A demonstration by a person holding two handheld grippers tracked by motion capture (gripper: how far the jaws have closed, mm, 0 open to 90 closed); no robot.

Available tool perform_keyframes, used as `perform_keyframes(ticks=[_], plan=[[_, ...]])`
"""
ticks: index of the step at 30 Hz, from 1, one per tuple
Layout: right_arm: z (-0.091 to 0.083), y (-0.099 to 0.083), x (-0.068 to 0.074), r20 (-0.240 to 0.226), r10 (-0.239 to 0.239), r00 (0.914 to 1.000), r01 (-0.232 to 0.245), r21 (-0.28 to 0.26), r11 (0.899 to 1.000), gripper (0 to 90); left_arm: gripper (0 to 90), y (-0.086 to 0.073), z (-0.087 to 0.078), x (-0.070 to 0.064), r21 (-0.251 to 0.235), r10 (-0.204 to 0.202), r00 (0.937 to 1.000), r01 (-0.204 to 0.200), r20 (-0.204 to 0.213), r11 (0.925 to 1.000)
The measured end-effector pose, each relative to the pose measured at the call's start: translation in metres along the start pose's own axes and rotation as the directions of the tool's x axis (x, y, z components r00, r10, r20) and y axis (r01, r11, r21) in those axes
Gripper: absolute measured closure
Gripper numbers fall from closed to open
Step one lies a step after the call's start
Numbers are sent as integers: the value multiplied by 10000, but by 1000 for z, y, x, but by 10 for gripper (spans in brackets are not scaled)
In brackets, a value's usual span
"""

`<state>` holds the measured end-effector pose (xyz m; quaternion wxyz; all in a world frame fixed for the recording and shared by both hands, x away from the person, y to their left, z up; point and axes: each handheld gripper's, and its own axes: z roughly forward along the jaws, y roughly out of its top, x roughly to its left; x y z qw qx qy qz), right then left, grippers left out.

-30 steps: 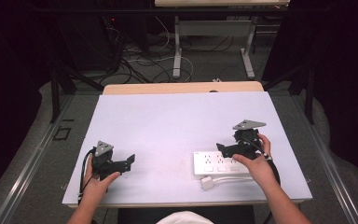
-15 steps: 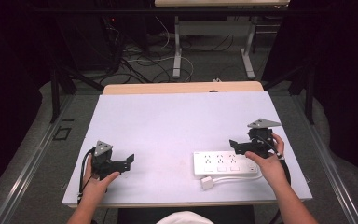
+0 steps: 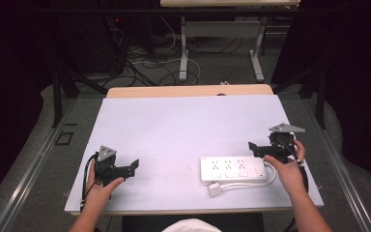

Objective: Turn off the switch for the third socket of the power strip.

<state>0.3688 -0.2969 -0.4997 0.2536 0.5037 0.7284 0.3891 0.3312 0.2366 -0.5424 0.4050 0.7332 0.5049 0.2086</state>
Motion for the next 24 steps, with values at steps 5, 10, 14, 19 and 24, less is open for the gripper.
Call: perform_keyframes(ticks=[5, 10, 14, 19, 24], plan=[[0, -5, -9, 257, 113, 9996, -112, -54, 9999, 0, 14, 0, 0, 0, 0, -8, 10000, 8, -1, 10000], [2, -10, -17, 458, 231, 9987, -227, -84, 9997, 1, 14, 0, 0, 0, 42, -14, 10000, 14, 5, 10000], [4, -14, -22, 529, 425, 9977, -422, -67, 9991, 1, 15, 0, 0, 1, 21, -59, 10000, 59, 8, 10000], [7, -18, -28, 698, 360, 9969, -356, -70, 9993, 1, 14, 0, 0, 1, 27, -80, 10000, 80, 14, 10000], [11, -23, -34, 837, 508, 9952, -504, -67, 9987, 1, 14, 0, 1, 1, -3, -71, 10000, 71, 27, 10000]])
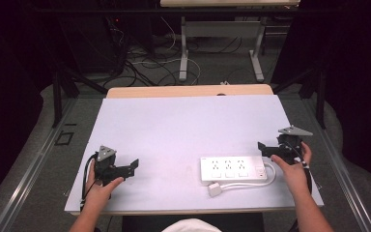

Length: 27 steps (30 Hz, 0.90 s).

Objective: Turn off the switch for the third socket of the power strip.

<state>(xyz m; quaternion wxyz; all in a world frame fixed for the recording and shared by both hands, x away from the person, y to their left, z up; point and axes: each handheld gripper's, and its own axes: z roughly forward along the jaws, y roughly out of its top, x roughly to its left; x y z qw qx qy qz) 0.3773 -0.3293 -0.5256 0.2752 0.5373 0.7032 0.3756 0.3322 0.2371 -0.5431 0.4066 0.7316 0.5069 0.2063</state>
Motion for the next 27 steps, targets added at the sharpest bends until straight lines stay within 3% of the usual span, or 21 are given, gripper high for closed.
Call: perform_keyframes(ticks=[6, 27], plan=[[4, -3, -4, 39, 217, 9998, -218, 87, 9997, 1, 14, 0, 0, 0, 21, -26, 10000, 26, 9, 10000], [12, -15, -9, 109, 278, 9996, -283, 439, 9986, 3, 15, 0, 0, 1, 35, -20, 10000, 20, 23, 10000]])
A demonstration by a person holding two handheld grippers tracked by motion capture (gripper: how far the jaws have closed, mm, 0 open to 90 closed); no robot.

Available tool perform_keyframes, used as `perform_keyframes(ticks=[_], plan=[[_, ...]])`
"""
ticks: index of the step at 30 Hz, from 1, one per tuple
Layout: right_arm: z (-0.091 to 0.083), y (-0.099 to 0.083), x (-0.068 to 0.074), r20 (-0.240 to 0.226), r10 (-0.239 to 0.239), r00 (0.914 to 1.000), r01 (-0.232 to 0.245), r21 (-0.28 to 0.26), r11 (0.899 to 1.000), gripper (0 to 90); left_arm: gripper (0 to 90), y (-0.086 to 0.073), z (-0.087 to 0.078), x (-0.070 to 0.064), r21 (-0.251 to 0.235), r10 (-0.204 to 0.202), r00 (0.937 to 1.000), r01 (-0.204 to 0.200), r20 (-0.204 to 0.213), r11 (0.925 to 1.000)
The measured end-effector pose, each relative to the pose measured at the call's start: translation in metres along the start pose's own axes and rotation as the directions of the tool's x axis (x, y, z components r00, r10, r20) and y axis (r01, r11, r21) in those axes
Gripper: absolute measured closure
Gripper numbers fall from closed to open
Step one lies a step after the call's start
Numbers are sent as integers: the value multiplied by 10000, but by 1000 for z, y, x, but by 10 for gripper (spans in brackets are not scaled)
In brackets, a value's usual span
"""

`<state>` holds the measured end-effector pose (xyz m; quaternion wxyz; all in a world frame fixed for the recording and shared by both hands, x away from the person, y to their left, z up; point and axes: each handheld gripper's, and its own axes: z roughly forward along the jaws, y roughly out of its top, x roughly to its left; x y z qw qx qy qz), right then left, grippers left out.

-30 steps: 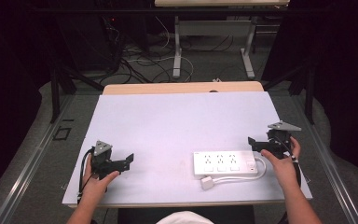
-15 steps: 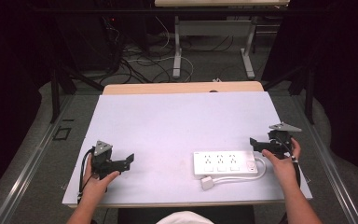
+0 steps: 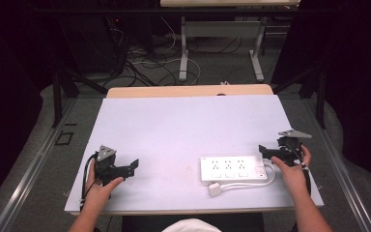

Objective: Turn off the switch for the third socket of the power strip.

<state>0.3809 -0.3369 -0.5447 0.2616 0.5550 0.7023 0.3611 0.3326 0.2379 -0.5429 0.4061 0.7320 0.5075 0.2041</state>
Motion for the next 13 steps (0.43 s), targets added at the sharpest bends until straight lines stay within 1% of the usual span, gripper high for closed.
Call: perform_keyframes(ticks=[7, 8, 9, 11, 13], plan=[[0, 0, -1, 2, 53, 10000, -53, 8, 10000, 4, 15, 0, 0, 0, 12, 26, 10000, -26, -2, 10000], [0, 0, 0, 2, 120, 9999, -120, 24, 9999, 4, 15, 0, 0, 0, 16, 27, 10000, -27, -2, 10000], [0, 0, -1, 29, 36, 10000, -36, 13, 10000, 4, 15, 0, 0, 0, 16, 28, 10000, -28, -5, 10000], [0, 0, 0, 46, 193, 9998, -193, 5, 9998, 4, 14, 0, 0, 0, 10, 27, 10000, -27, -3, 10000], [-1, 0, -1, 22, 135, 9999, -135, 9, 9999, 4, 15, 0, 0, 0, 12, 32, 10000, -32, -12, 10000]])
